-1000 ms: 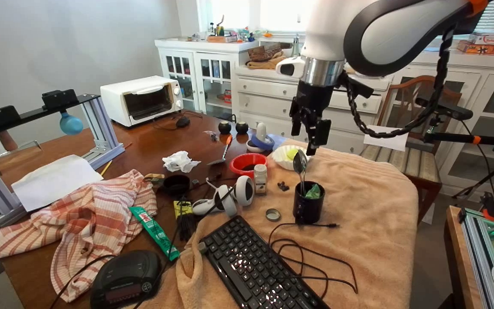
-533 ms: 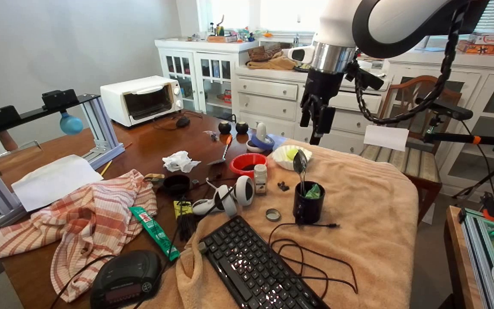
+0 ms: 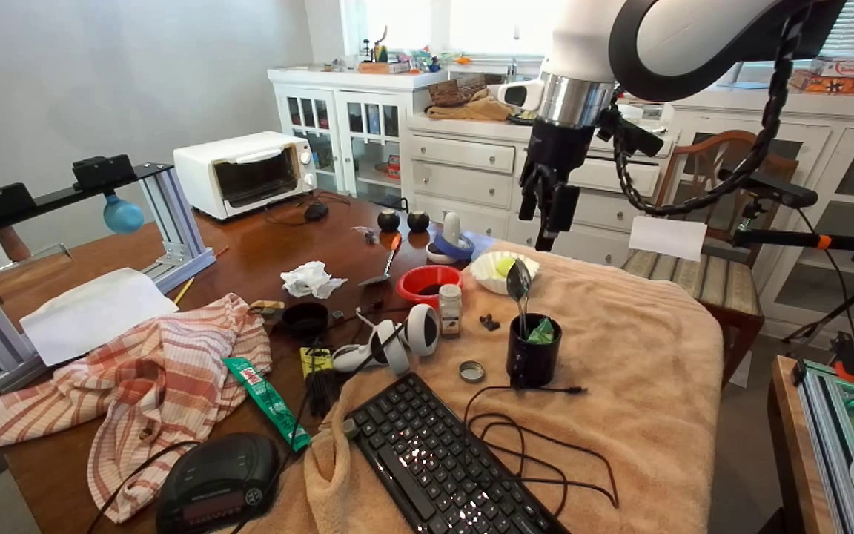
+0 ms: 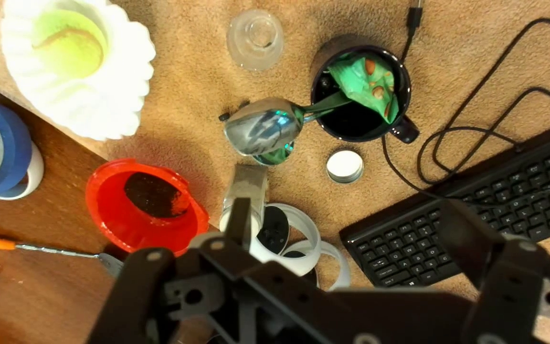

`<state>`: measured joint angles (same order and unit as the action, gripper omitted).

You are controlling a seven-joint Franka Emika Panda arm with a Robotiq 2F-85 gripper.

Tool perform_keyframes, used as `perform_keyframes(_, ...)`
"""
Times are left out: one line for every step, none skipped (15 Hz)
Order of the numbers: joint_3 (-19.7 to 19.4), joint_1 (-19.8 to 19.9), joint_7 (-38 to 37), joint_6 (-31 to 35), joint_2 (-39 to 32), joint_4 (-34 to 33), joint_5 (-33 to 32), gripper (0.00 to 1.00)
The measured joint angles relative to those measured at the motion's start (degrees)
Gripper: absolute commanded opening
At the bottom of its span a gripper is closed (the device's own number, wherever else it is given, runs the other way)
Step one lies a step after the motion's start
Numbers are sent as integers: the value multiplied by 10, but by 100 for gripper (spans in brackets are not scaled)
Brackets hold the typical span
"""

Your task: Put the objects on the white plate into the black cup

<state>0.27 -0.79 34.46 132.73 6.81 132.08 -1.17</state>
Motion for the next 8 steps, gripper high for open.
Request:
perform_keyframes(0,0,0,0,0,0,0,100)
perform_keyframes(0,0,0,0,0,0,0,100)
perform_keyframes(0,0,0,0,0,0,0,100)
perform_keyframes(0,0,0,0,0,0,0,100)
perform_keyframes(-3,1,-16,6,0,-1,-2,100)
perform_keyframes(-7,3,-38,14,0,-1,-2,100)
perform_keyframes(-15,8,-55,25,0,-2,-1,100)
perform_keyframes(-25,14,-69,35,-1,-2,-1,100)
